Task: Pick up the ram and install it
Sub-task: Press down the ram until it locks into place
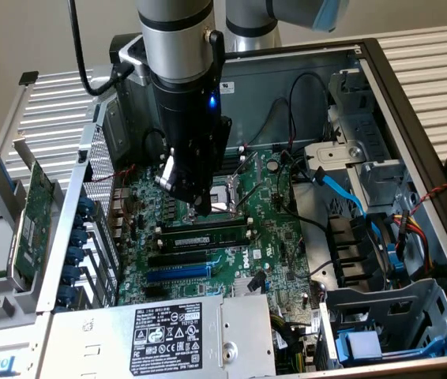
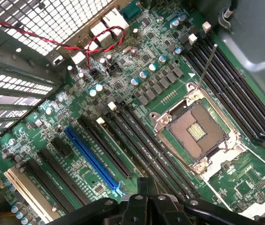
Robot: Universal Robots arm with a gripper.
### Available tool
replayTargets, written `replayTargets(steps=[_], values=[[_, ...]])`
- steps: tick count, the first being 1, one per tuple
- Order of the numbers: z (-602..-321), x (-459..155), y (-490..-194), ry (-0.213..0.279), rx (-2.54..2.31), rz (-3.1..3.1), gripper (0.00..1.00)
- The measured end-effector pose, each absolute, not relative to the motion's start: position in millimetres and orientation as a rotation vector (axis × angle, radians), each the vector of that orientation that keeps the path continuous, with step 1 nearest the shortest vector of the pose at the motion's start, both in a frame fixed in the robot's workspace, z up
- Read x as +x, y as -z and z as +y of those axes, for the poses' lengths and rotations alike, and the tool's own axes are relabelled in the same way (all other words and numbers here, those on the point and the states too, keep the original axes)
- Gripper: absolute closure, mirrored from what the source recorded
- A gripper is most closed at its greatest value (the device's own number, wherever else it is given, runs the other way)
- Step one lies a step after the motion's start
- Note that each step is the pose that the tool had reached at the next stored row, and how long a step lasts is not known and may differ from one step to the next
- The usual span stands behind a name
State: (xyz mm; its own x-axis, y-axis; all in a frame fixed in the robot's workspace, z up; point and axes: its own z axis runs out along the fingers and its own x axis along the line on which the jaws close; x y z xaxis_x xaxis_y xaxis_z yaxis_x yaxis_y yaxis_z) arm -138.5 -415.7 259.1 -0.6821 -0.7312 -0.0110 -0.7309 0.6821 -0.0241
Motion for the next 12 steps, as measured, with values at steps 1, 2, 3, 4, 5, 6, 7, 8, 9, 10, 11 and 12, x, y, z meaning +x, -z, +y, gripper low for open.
replayTargets(steps=[1, 2, 3, 4, 5, 6, 7, 8, 9, 10, 11, 12], values=[[-415.7, -138.5, -259.1, 0.028, -1.191, 2.886, 0.90], [-415.7, -138.5, -259.1, 0.029, -1.142, 2.906, 0.90], [-415.7, -138.5, -259.1, 0.029, -1.121, 2.914, 0.90], [-415.7, -138.5, -259.0, 0.029, -1.099, 2.923, 0.90], [-415.7, -138.5, -259.0, 0.029, -1.080, 2.930, 0.90], [-415.7, -138.5, -259.1, 0.030, -1.057, 2.939, 0.90], [-415.7, -138.5, -259.0, 0.030, -1.036, 2.946, 0.90], [-415.7, -138.5, -259.0, 0.030, -1.015, 2.954, 0.90], [-415.7, -138.5, -259.0, 0.030, -0.993, 2.961, 0.90], [-415.7, -138.5, -259.0, 0.030, -0.971, 2.969, 0.90], [-415.7, -138.5, -259.0, 0.031, -0.949, 2.976, 0.90], [-415.7, -138.5, -259.0, 0.031, -0.926, 2.983, 0.90]])
